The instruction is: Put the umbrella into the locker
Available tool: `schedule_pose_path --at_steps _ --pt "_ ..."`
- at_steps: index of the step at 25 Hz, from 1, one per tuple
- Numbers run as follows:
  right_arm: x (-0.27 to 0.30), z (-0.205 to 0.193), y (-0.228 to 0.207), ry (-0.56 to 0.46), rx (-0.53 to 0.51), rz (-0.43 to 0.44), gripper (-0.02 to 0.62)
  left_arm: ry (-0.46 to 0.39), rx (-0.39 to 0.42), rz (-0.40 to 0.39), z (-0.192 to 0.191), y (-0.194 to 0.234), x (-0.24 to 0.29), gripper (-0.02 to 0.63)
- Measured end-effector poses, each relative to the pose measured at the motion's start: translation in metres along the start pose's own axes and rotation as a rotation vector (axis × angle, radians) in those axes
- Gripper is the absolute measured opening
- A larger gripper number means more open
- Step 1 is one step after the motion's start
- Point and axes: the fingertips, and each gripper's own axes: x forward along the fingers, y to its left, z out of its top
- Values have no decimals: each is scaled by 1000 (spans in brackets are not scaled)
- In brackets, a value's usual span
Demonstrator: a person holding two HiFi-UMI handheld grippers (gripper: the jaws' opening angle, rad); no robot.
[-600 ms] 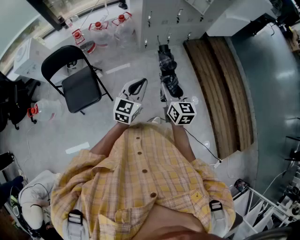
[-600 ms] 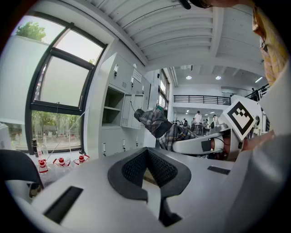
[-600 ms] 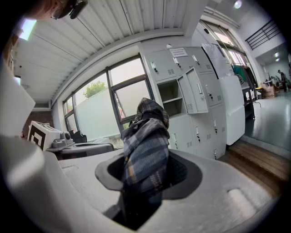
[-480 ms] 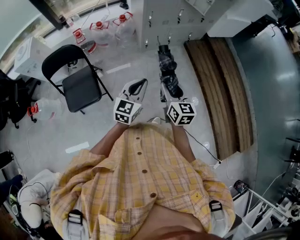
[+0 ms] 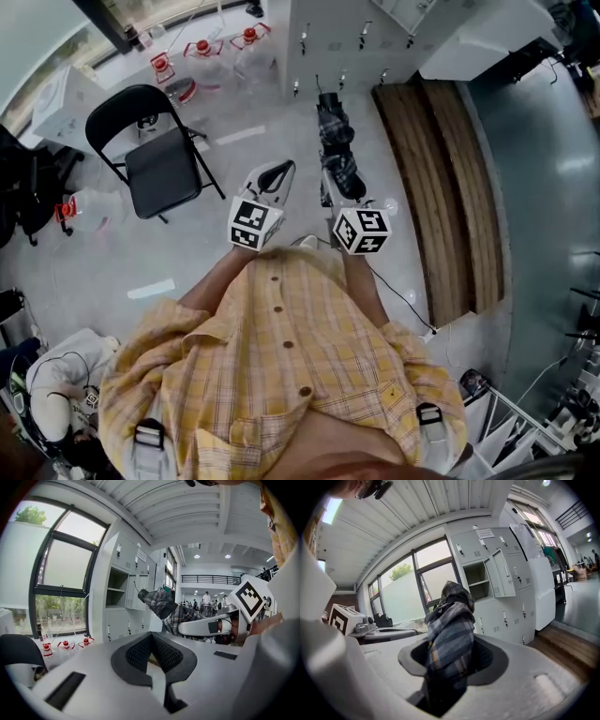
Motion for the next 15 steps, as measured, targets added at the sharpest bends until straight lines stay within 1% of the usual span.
schedule_pose_path --at_steps 5,8,12,15 --pt "-10 1 -20 1 -9 11 175 14 7 15 0 -17 16 5" --pt "-18 4 -33 -4 -24 26 175 -1 8 42 5 -28 27 5" --pt "-31 4 -50 -15 -41 50 175 12 19 52 -5 -52 38 5" --pt "-39 5 -62 -15 -36 57 175 16 14 67 -8 -64 45 5"
